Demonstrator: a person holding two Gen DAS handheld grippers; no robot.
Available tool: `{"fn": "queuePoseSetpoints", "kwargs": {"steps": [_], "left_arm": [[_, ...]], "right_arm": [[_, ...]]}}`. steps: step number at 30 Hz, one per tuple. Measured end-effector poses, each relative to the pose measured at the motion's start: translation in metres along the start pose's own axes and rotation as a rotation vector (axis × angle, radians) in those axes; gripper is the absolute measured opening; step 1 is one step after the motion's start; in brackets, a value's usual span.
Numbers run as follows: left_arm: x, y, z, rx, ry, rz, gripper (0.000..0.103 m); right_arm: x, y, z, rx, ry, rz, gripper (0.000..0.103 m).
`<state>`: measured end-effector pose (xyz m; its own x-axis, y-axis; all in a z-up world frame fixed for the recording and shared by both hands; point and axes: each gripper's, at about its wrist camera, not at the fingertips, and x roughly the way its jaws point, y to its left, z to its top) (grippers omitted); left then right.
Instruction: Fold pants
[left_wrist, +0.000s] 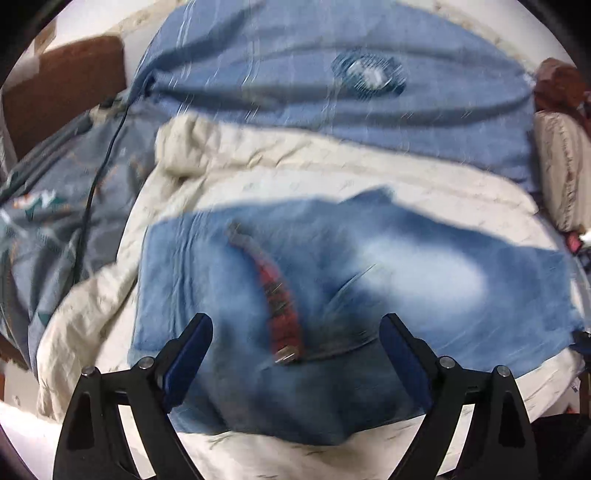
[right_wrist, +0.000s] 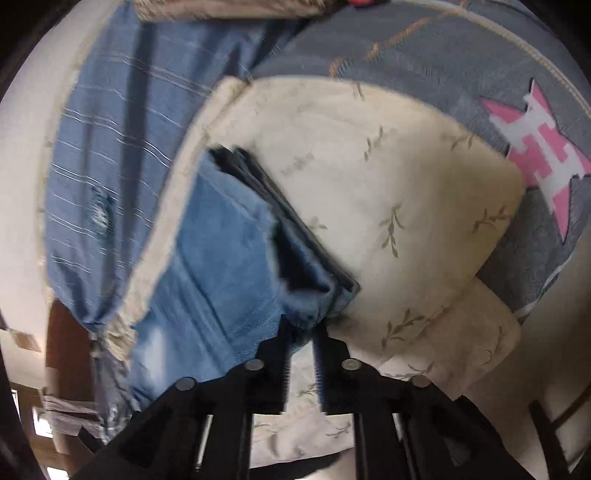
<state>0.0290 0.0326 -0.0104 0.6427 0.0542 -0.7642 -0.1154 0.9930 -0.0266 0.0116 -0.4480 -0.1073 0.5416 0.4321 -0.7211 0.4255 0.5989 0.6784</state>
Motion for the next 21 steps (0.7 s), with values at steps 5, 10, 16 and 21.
{"fn": "queuePoseSetpoints", "kwargs": {"steps": [5, 10, 16, 21], "left_arm": [[-0.007, -0.055, 0.009, 0.075, 0.0, -0.106, 0.092], [0.016, -0.108, 0.005, 0.1, 0.07, -0.19, 0.092], [0.027, -0.144, 0.002, 0.116, 0.1, -0.222, 0.092], [0.034, -0.161, 0.002, 0.117, 0.105, -0.221, 0.092]], "right_arm": [[-0.029, -0.01, -0.006, 0.027, -0.107, 0.047, 0.078], [-0.018, -0.015, 0.002, 0.038, -0.061, 0.112, 0.077], [-0.003, -0.005, 0.009, 0.031, -0.05, 0.069, 0.064], [0.001, 0.001, 0.011, -0.033, -0.051, -0.036, 0.034]]}}
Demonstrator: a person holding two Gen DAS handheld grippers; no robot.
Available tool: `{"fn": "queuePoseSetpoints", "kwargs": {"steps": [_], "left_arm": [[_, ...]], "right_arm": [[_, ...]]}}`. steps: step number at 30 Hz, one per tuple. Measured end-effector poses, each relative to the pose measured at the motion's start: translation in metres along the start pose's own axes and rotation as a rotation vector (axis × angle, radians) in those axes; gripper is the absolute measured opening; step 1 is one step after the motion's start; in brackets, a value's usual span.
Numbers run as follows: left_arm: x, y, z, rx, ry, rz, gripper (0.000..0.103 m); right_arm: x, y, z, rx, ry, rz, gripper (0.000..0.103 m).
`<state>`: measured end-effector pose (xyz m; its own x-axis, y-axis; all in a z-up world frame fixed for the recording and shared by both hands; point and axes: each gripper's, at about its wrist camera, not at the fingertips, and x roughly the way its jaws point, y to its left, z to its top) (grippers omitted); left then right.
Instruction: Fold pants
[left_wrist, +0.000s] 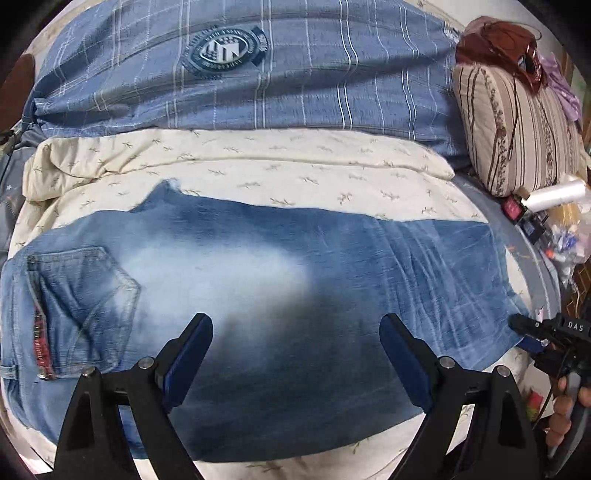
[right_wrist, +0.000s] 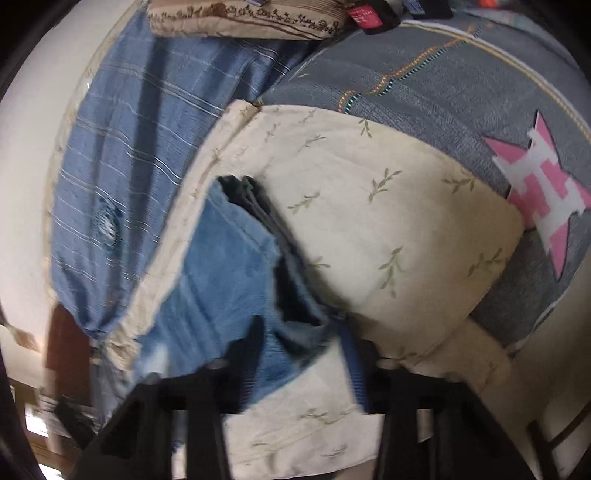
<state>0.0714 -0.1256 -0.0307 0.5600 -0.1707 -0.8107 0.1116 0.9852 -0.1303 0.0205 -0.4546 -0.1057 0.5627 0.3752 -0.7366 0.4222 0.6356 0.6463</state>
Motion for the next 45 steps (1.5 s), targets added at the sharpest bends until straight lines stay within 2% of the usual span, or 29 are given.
{"fn": "queuePoseSetpoints", "kwargs": {"steps": [3, 4, 6, 8, 10, 11, 12, 13, 17, 19, 21, 22, 23, 24, 26, 28, 30, 32, 34, 36, 37, 38, 39, 40, 42, 45], "left_arm": [[0.041, -0.021, -0.015, 0.16, 0.161, 0.131, 0.095], [0.037, -0.025, -0.017, 0.175, 0.097, 0.147, 0.095], [0.033, -0.028, -0.015, 0.179, 0.123, 0.138, 0.092], [0.017, -0.027, -0.012, 0.171, 0.054, 0.128, 0.092], [0.013, -0.029, -0.013, 0.212, 0.003, 0.207, 0.092], [0.023, -0.03, -0.016, 0.238, 0.04, 0.231, 0.092], [0.043, -0.031, -0.021, 0.269, 0.133, 0.235, 0.093], [0.046, -0.027, -0.024, 0.254, 0.099, 0.22, 0.097], [0.054, -0.022, -0.021, 0.22, 0.119, 0.199, 0.098], [0.057, -0.02, -0.02, 0.214, 0.119, 0.186, 0.098], [0.054, -0.009, -0.016, 0.17, 0.136, 0.139, 0.097], [0.052, -0.001, -0.012, 0.146, 0.145, 0.102, 0.094], [0.047, 0.006, -0.009, 0.122, 0.143, 0.077, 0.087], [0.039, 0.015, -0.007, 0.088, 0.13, 0.05, 0.086], [0.015, 0.044, -0.007, 0.001, 0.083, 0.021, 0.085], [-0.009, 0.07, -0.01, -0.071, 0.021, 0.032, 0.085], [-0.032, 0.101, -0.015, -0.143, -0.033, 0.05, 0.085], [-0.05, 0.133, -0.022, -0.207, -0.07, 0.088, 0.085], [-0.061, 0.161, -0.029, -0.27, -0.086, 0.115, 0.085], [-0.065, 0.178, -0.036, -0.318, -0.081, 0.118, 0.085], [-0.065, 0.184, -0.037, -0.336, -0.073, 0.114, 0.085], [-0.065, 0.185, -0.038, -0.343, -0.064, 0.109, 0.085], [-0.068, 0.186, -0.04, -0.348, -0.064, 0.097, 0.085], [-0.07, 0.185, -0.038, -0.355, -0.074, 0.084, 0.085], [-0.076, 0.175, -0.034, -0.356, -0.093, 0.05, 0.085], [-0.08, 0.152, -0.013, -0.305, -0.12, -0.045, 0.085]], "right_arm": [[0.003, 0.005, 0.0, -0.031, 0.001, -0.037, 0.036], [0.003, 0.008, 0.0, -0.048, -0.001, -0.052, 0.037], [0.005, 0.01, -0.001, -0.063, 0.001, -0.066, 0.039], [0.005, 0.009, 0.0, -0.071, 0.005, -0.061, 0.039], [0.004, 0.008, 0.001, -0.066, 0.0, -0.051, 0.035], [0.005, 0.009, 0.001, -0.074, -0.002, -0.059, 0.029], [0.004, 0.011, 0.001, -0.084, -0.003, -0.064, 0.026], [0.003, 0.014, 0.001, -0.093, -0.006, -0.066, 0.026], [-0.022, 0.055, -0.004, -0.225, -0.086, -0.115, 0.025], [-0.033, 0.081, -0.007, -0.29, -0.117, -0.114, 0.025], [-0.041, 0.111, -0.012, -0.353, -0.14, -0.091, 0.024], [-0.045, 0.13, -0.018, -0.39, -0.149, -0.07, 0.024], [-0.046, 0.145, -0.023, -0.422, -0.153, -0.053, 0.024], [-0.047, 0.164, -0.031, -0.462, -0.154, -0.025, 0.024], [-0.044, 0.201, -0.053, -0.548, -0.145, 0.014, 0.024], [-0.031, 0.236, -0.083, -0.635, -0.118, 0.069, 0.023], [-0.015, 0.252, -0.107, -0.688, -0.08, 0.101, 0.023], [0.021, 0.258, -0.133, -0.703, -0.001, 0.119, 0.023], [0.06, 0.254, -0.151, -0.702, 0.101, 0.139, 0.026], [0.105, 0.242, -0.166, -0.706, 0.205, 0.097, 0.032], [0.119, 0.232, -0.171, -0.694, 0.213, 0.091, 0.032], [0.113, 0.227, -0.172, -0.68, 0.157, 0.143, 0.042], [0.103, 0.221, -0.171, -0.642, 0.14, 0.214, 0.066], [0.096, 0.218, -0.169, -0.614, 0.161, 0.255, 0.072], [0.077, 0.216, -0.164, -0.599, 0.177, 0.3, 0.075], [0.035, 0.201, -0.149, -0.565, 0.095, 0.359, 0.075]]}}
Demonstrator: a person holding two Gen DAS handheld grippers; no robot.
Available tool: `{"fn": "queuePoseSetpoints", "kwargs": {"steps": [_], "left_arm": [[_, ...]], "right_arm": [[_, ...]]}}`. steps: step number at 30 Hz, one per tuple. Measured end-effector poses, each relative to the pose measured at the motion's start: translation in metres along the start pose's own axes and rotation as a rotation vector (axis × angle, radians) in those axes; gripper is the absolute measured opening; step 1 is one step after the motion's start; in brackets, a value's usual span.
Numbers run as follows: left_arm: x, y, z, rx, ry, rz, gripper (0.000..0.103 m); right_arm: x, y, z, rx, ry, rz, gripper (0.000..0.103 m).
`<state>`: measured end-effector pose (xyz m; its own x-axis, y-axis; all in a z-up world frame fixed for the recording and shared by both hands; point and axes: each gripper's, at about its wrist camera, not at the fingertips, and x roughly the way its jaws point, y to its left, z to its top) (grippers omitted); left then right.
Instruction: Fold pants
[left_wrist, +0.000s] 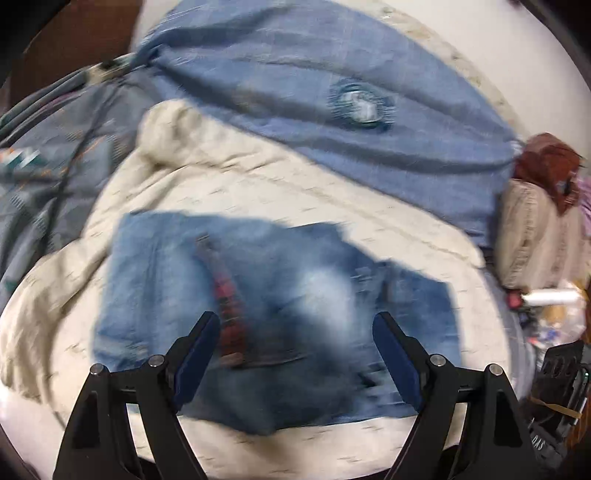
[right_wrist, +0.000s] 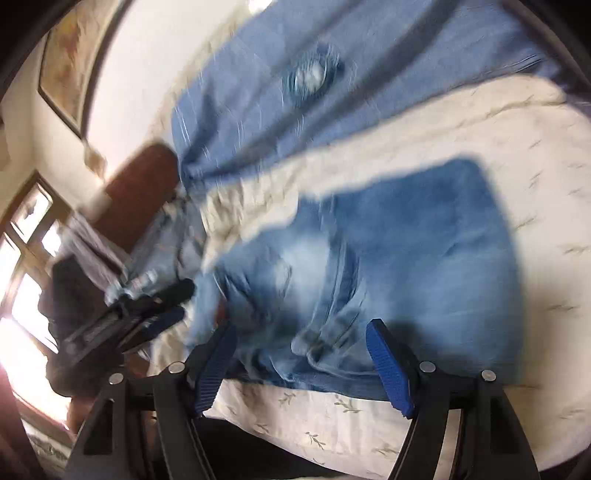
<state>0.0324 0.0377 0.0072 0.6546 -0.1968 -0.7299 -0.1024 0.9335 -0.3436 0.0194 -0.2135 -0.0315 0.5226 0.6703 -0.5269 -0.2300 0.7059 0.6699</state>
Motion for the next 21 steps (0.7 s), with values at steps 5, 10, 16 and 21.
{"fn": "queuePoseSetpoints", "kwargs": {"steps": [5, 10, 16, 21], "left_arm": [[0.036, -0.028, 0.017, -0.01, 0.146, -0.277, 0.085], [0.086, -0.037, 0.02, -0.092, 0.27, -0.382, 0.082], [0.123, -0.048, 0.016, -0.094, 0.321, -0.395, 0.075], [0.133, -0.06, 0.013, -0.066, 0.346, -0.437, 0.073]], "right_arm": [[-0.019, -0.046, 0.005, 0.152, -0.009, 0.031, 0.075], [-0.008, -0.072, -0.003, 0.182, 0.024, 0.057, 0.075], [0.0, -0.075, 0.001, 0.145, 0.042, 0.065, 0.075], [0.005, -0.087, 0.0, 0.2, 0.037, 0.114, 0.075]]}}
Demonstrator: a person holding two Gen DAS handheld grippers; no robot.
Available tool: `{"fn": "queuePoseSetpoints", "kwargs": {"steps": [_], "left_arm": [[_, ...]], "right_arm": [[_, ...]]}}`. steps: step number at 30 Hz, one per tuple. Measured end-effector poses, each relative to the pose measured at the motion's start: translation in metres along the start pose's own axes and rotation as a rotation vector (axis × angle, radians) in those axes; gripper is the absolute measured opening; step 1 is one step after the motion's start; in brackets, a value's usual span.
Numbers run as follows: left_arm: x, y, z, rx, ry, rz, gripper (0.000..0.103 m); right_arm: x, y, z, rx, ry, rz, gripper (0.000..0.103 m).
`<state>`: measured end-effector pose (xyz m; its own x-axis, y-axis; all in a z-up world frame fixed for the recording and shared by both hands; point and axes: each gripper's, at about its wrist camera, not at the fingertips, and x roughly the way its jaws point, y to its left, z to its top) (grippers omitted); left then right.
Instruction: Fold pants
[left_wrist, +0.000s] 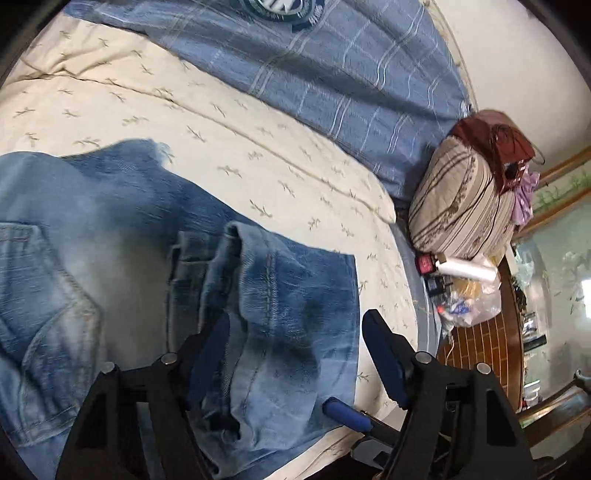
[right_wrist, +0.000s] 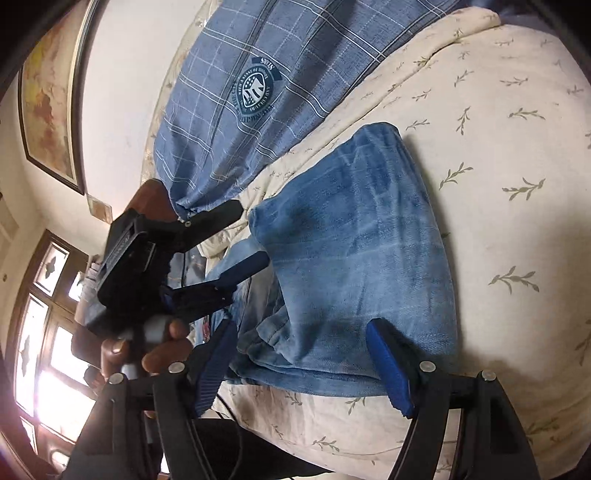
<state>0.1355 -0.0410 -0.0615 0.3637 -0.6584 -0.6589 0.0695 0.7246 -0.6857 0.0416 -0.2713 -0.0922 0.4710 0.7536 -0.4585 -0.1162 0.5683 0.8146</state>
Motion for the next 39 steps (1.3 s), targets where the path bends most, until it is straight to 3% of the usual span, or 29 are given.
{"fn": "queuePoseSetpoints", "kwargs": {"steps": [4, 6, 7, 9, 12, 14, 15, 17, 18, 19, 20, 23, 27, 31, 33, 35, 36, 37, 38, 39], "left_arm": [[0.007, 0.002, 0.002, 0.014, 0.003, 0.021, 0.052], [0.007, -0.001, 0.005, 0.039, 0.005, 0.027, 0.035], [0.007, -0.004, 0.006, 0.056, -0.001, 0.032, 0.02], [0.003, -0.012, 0.008, 0.086, -0.029, 0.065, 0.018], [-0.005, -0.02, 0.003, 0.114, -0.079, 0.244, 0.018], [0.009, -0.016, -0.001, 0.112, -0.03, 0.424, 0.018], [0.018, -0.012, -0.001, 0.099, 0.004, 0.444, 0.018], [0.024, -0.005, 0.003, 0.054, 0.022, 0.387, 0.02], [0.02, -0.002, 0.005, 0.021, 0.017, 0.323, 0.022], [0.014, 0.003, 0.006, -0.01, 0.019, 0.223, 0.028], [0.008, 0.006, 0.006, -0.027, 0.017, 0.171, 0.035], [-0.021, 0.007, -0.001, -0.004, -0.043, 0.17, 0.044], [-0.047, 0.002, -0.014, 0.023, -0.085, 0.162, 0.045], [-0.042, -0.027, -0.022, 0.121, -0.059, 0.053, 0.047], [-0.027, -0.043, -0.022, 0.176, -0.007, -0.019, 0.052], [-0.004, -0.046, -0.018, 0.191, 0.04, 0.011, 0.054], [0.011, -0.041, -0.017, 0.194, 0.075, 0.085, 0.054], [0.027, -0.03, -0.017, 0.181, 0.113, 0.203, 0.05], [0.034, -0.019, -0.018, 0.163, 0.126, 0.242, 0.035], [0.028, -0.014, -0.018, 0.166, 0.089, 0.229, 0.033]], "right_arm": [[-0.004, 0.001, -0.001, -0.005, -0.005, 0.006, 0.075], [-0.008, 0.003, -0.002, -0.02, -0.011, 0.001, 0.075], [-0.011, 0.006, -0.003, -0.029, -0.021, -0.007, 0.075], [-0.017, 0.012, -0.004, -0.056, -0.049, -0.029, 0.075], [-0.032, 0.025, -0.003, -0.112, -0.113, -0.082, 0.075], [-0.039, 0.033, 0.0, -0.135, -0.139, -0.107, 0.075], [-0.039, 0.035, 0.002, -0.142, -0.144, -0.108, 0.075], [-0.035, 0.039, 0.005, -0.15, -0.125, -0.11, 0.075], [-0.032, 0.039, 0.005, -0.158, -0.108, -0.123, 0.075], [-0.028, 0.038, 0.004, -0.165, -0.097, -0.151, 0.075], [-0.023, 0.035, 0.003, -0.174, -0.086, -0.195, 0.075], [-0.008, 0.025, 0.0, -0.198, -0.03, -0.343, 0.075], [-0.005, 0.035, -0.003, -0.252, -0.039, -0.375, 0.075], [-0.001, 0.04, -0.006, -0.27, -0.044, -0.396, 0.075], [-0.003, 0.041, -0.007, -0.281, -0.045, -0.402, 0.075], [-0.003, 0.043, -0.008, -0.288, -0.051, -0.397, 0.075], [-0.007, 0.041, -0.009, -0.286, -0.052, -0.387, 0.075], [-0.008, 0.04, -0.008, -0.284, -0.052, -0.383, 0.075], [-0.01, 0.039, -0.008, -0.282, -0.053, -0.381, 0.075], [-0.012, 0.038, -0.009, -0.282, -0.053, -0.38, 0.075]]}}
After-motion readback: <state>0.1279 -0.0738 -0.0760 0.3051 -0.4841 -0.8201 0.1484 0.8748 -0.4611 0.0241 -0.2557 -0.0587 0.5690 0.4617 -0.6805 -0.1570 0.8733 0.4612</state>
